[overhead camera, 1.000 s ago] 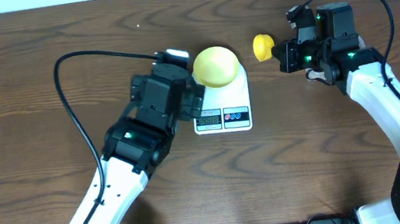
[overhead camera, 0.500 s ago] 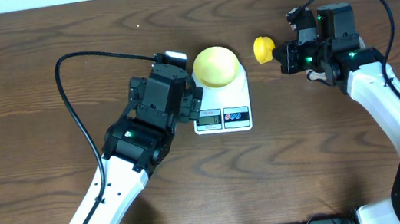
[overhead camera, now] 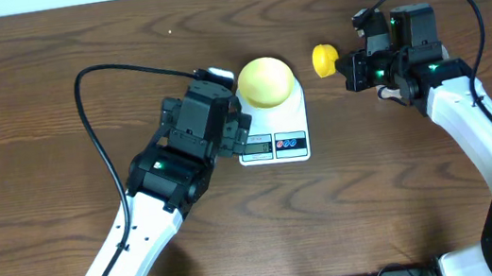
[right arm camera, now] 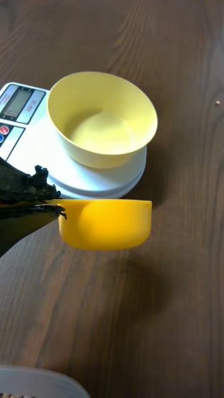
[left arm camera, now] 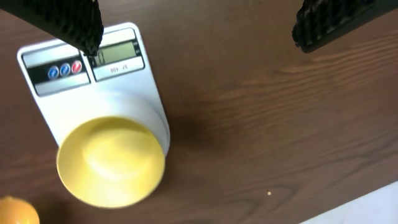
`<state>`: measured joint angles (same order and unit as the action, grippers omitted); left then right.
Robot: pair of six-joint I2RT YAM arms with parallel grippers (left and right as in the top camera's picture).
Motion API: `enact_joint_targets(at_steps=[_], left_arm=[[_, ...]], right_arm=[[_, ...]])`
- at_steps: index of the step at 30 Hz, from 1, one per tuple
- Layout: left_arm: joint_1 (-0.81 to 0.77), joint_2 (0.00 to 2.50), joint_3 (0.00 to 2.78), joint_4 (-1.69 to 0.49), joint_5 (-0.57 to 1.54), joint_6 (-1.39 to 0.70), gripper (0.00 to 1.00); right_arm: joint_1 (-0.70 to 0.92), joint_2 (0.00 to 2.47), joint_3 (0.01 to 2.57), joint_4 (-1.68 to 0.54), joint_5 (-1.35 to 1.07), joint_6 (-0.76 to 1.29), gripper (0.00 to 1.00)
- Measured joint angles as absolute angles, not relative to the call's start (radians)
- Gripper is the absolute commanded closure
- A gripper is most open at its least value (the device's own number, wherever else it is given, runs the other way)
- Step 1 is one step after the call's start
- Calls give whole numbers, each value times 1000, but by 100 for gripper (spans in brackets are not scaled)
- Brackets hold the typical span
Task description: Scoop item into bowl and weigh 50g on scale
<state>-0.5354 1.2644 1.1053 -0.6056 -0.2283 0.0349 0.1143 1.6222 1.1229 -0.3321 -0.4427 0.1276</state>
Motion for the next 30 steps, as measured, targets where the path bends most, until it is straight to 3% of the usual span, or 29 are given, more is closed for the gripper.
enact_joint_targets(at_steps=[7,18,30], left_arm=[[-482,1196,1104,-710,-97,173,1],[-140,1095,1029,-760,311,427,1],[-118,1111,1021,-763,411,530,1]], right_arm=[[114,1622,1123,-331,-429,125,99],[114,1622,1123,-330,-426,125,99],[114,1622,1123,-340,-426,125,99]])
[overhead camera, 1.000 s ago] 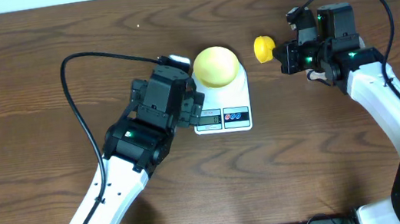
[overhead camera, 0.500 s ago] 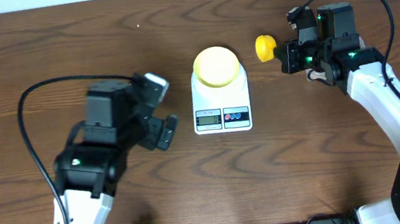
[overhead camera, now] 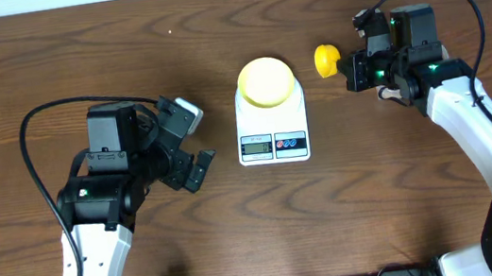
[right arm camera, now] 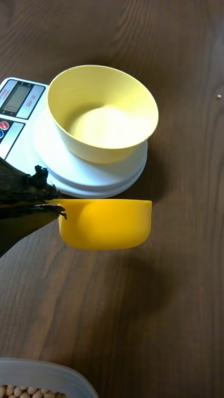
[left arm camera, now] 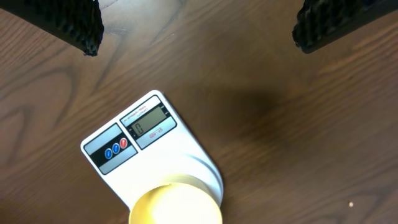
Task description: Scoop item into bowl and weigh 50g on scale
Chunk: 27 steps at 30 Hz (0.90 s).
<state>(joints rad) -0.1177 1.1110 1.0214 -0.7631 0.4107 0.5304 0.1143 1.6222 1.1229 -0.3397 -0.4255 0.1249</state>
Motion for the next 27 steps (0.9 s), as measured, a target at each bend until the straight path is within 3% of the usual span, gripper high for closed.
enact_joint_targets(at_steps=[27], left_arm=[[-118,1160,1021,-757,455,568,1]], right_arm=[[114,1622,1123,-340,-426,125,99]])
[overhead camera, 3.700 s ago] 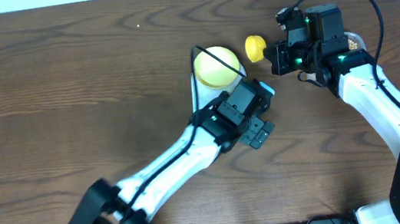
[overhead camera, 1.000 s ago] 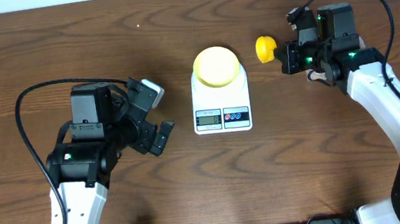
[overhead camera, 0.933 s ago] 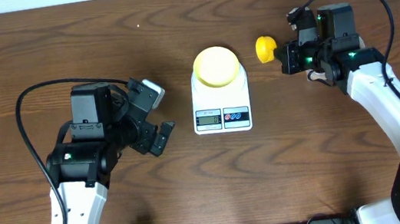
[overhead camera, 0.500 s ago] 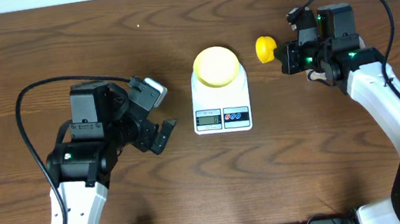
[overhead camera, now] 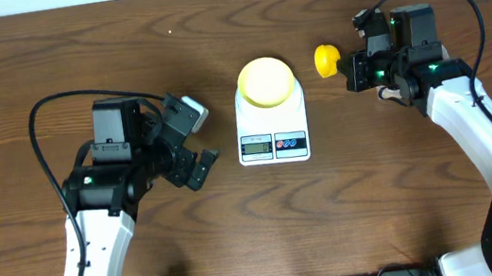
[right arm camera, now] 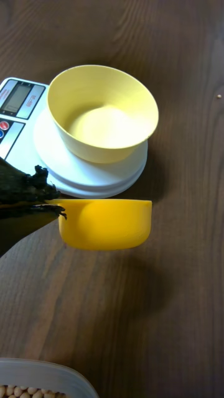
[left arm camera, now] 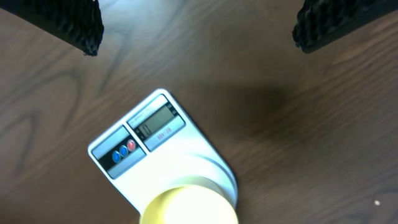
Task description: Scoop item into bowl and weigh 50g on scale
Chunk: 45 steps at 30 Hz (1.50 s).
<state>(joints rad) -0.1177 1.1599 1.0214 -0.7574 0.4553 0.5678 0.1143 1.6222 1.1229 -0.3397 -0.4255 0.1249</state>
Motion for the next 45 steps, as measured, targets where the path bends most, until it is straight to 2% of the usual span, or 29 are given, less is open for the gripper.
enact_joint_targets(at_steps=[13,45], left_arm=[[-56,1116,1021,-781,567,639,1],[-49,1125,1021,-778,571,660,1]], right_arm=[[114,1622,1123,-339,-426,125,99],[114,1622,1123,-352,-426,125,99]])
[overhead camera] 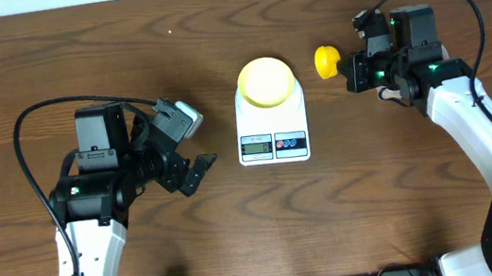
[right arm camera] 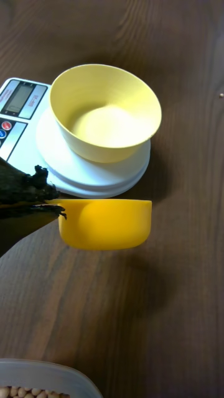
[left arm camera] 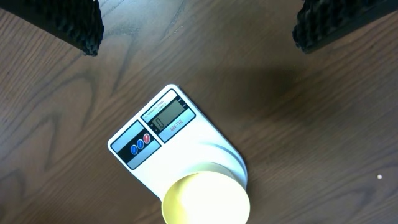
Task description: Scoop item into bowl and weigh 50g on scale
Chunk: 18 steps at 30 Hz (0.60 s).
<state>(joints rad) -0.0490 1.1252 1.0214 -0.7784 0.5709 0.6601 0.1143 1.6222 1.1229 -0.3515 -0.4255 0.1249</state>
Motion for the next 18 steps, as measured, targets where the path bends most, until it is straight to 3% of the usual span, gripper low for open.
enact_joint_targets(at_steps=[13,18], left_arm=[[-49,1125,1021,-778,571,660,1],[-49,1125,1021,-778,571,661,0]], right_arm=[[111,1622,1123,-348,-427,117,99],[109,1622,1145,-450,-435,109,99]])
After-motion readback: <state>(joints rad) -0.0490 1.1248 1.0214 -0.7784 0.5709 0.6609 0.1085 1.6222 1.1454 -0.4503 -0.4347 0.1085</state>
